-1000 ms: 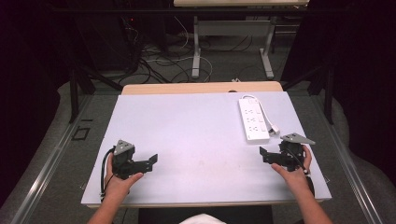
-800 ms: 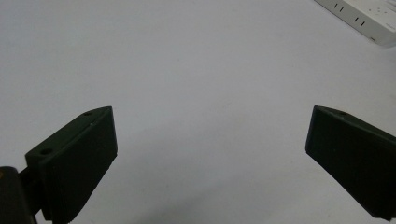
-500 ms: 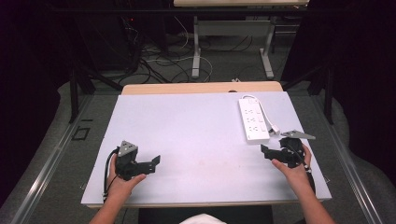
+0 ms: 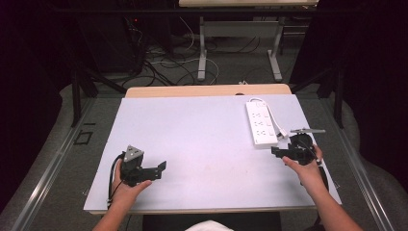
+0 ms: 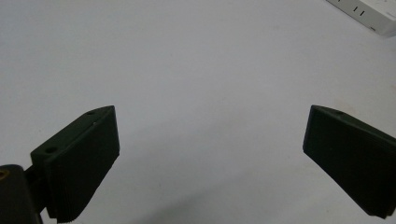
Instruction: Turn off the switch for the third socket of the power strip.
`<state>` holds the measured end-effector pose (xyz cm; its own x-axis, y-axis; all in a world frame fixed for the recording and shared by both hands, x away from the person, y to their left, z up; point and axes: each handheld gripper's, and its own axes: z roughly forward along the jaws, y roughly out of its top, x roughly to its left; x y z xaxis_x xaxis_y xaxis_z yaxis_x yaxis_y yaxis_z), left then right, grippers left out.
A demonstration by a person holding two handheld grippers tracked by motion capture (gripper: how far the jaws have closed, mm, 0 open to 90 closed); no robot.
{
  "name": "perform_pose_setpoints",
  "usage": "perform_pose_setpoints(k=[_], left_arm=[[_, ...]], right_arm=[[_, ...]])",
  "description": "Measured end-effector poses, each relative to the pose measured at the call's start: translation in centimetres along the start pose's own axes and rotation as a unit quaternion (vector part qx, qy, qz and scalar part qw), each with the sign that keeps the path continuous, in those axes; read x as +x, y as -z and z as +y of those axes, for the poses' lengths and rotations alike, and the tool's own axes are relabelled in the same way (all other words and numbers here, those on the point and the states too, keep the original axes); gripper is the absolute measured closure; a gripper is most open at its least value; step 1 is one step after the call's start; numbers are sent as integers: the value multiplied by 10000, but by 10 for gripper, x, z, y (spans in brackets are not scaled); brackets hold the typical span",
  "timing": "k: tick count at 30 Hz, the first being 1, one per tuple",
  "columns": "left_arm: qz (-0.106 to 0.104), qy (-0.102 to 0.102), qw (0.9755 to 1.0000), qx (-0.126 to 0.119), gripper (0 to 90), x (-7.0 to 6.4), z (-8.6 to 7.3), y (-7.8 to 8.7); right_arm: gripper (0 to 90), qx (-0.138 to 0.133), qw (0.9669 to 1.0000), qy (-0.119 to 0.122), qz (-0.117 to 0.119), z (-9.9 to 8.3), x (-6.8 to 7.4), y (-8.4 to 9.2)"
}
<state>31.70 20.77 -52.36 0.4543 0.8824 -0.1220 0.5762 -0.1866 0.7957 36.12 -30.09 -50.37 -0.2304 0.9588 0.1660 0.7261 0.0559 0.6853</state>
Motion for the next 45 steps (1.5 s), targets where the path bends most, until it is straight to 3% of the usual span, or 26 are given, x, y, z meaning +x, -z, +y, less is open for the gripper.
perform_pose_setpoints(k=[9,15,21,34,45], left_arm=[[5,50,10000,-2,44,0,-1,-1],[16,69,10000,-38,48,0,-1,-2],[10,75,10000,-35,54,0,-1,-2],[13,87,10000,-20,62,0,-1,-2],[19,74,10000,6,69,1,-1,-3]], right_arm=[[274,249,9995,-147,129,17,-5,0],[284,390,9992,-64,75,28,-10,-3],[298,493,9986,-169,44,40,-14,-3],[300,430,9983,-396,-45,65,-23,-3],[376,496,9971,-553,-162,77,-32,-17]])
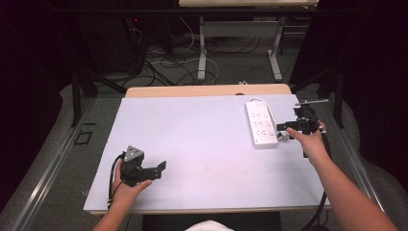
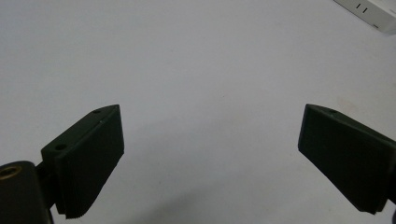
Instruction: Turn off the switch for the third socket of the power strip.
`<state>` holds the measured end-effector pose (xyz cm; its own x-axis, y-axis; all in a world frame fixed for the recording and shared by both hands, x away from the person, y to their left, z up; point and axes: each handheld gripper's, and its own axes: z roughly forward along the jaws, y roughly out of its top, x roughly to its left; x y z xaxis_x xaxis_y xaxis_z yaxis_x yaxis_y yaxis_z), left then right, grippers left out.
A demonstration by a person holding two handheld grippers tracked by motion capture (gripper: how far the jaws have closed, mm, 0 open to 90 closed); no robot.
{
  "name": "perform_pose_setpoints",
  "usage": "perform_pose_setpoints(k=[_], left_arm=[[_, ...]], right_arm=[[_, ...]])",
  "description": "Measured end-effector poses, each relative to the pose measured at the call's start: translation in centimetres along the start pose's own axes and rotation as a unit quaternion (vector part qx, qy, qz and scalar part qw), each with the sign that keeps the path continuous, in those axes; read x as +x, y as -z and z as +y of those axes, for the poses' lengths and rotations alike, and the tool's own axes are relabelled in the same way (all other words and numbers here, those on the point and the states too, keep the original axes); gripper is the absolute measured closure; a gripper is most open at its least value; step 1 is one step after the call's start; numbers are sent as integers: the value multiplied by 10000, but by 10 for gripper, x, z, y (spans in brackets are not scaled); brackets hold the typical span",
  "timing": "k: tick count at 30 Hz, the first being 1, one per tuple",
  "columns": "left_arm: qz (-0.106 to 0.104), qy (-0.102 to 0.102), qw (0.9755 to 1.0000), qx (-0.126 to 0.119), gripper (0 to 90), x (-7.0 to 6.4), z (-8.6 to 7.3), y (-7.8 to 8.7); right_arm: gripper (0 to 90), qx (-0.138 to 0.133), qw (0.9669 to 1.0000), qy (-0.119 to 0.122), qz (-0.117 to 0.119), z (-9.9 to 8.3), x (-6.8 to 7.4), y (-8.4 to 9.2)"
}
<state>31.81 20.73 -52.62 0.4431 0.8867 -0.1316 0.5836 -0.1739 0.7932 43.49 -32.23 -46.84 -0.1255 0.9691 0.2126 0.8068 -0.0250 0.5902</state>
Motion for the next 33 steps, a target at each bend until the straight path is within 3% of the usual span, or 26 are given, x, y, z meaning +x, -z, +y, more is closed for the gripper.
perform_pose_setpoints(k=[8,23,33], left_arm=[[-26,14,10000,53,73,0,0,0],[-3,-51,9999,94,86,2,0,0],[15,24,10000,13,93,1,-1,-1]], right_arm=[[420,50,9999,-89,62,4,-3,-9],[514,148,9998,-43,-81,9,0,-25],[575,220,9996,-96,-129,10,0,-33]])
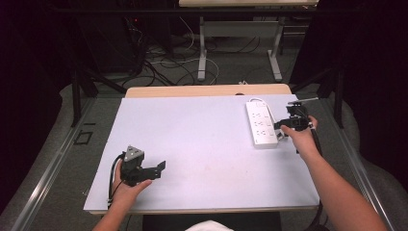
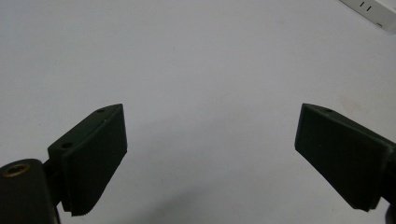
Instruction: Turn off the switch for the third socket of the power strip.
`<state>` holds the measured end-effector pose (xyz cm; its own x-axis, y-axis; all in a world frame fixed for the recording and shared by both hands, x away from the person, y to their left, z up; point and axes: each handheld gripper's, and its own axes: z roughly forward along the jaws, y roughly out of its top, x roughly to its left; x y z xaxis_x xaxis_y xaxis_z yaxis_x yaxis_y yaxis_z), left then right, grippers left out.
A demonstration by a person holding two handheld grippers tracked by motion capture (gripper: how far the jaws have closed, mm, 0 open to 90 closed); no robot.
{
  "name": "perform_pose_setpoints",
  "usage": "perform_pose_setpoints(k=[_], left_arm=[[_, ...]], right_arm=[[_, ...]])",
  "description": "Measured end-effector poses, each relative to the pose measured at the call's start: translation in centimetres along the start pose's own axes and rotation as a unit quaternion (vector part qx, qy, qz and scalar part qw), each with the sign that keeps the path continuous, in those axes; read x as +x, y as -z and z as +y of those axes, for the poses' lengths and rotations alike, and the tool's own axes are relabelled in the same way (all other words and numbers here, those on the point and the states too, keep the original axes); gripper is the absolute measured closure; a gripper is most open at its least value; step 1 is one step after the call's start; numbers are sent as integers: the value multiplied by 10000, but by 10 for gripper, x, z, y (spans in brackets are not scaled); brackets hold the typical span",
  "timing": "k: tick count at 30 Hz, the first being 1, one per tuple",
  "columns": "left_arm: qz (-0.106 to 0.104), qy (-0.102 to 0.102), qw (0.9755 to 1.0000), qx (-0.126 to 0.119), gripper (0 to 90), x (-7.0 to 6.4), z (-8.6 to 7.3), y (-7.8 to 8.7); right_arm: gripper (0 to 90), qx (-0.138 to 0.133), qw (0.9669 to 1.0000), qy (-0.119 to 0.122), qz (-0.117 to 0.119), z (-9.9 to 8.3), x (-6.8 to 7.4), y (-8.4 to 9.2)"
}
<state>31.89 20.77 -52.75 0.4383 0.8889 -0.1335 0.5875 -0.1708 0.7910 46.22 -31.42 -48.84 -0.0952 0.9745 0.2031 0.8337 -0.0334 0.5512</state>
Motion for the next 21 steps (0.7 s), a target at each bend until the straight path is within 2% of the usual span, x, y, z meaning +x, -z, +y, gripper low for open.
perform_pose_setpoints(k=[21], left_arm=[[22,6,10000,58,112,1,0,0]], right_arm=[[714,179,9997,163,-50,-2,9,-12]])
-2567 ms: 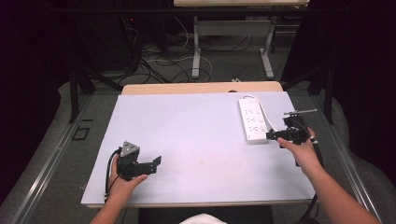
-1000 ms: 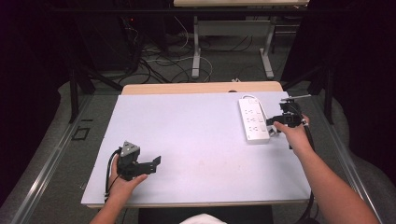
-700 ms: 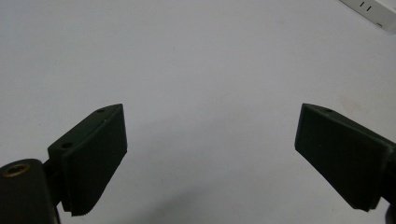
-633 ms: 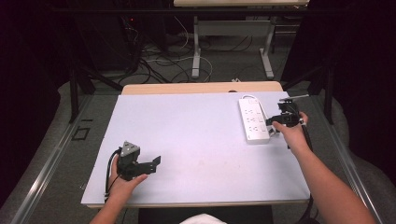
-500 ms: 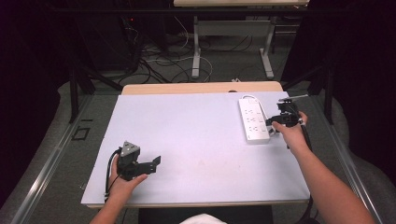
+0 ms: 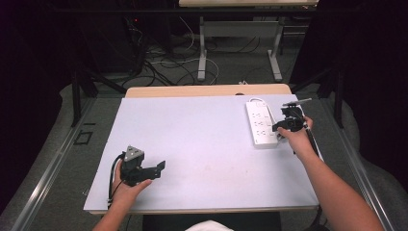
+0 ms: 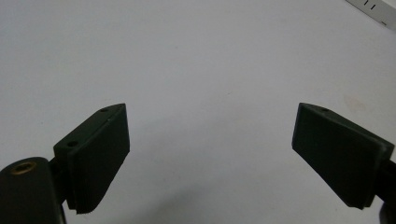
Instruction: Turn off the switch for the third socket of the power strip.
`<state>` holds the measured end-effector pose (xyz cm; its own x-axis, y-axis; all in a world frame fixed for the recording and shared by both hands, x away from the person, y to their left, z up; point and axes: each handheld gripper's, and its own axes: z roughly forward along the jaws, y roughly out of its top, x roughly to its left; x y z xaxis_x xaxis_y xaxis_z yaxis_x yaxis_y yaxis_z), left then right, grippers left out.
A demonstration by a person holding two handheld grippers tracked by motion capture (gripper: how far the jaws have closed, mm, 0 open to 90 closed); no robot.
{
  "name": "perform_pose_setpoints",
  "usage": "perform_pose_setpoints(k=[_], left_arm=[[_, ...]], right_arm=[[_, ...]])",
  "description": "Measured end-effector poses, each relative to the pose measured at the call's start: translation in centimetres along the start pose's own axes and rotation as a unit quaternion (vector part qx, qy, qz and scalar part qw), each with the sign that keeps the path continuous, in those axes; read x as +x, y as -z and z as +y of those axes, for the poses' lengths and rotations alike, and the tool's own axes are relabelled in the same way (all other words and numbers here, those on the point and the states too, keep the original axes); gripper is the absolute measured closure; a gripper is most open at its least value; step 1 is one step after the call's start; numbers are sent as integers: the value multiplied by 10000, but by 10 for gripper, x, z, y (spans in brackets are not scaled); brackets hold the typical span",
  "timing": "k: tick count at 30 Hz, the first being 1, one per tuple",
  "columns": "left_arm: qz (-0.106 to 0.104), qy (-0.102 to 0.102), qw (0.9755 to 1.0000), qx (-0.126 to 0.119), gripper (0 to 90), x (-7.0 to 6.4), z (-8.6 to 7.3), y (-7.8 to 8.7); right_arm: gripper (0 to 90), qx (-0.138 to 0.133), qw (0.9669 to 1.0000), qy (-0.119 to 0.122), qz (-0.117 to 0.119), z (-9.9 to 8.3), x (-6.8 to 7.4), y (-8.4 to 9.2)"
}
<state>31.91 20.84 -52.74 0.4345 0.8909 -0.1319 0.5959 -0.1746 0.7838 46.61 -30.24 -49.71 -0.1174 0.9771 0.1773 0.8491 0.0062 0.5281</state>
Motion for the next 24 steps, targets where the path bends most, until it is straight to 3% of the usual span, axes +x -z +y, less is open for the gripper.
perform_pose_setpoints(k=[24], left_arm=[[13,-6,10000,17,130,0,0,0]], right_arm=[[824,206,9995,214,-68,-1,10,-11]])
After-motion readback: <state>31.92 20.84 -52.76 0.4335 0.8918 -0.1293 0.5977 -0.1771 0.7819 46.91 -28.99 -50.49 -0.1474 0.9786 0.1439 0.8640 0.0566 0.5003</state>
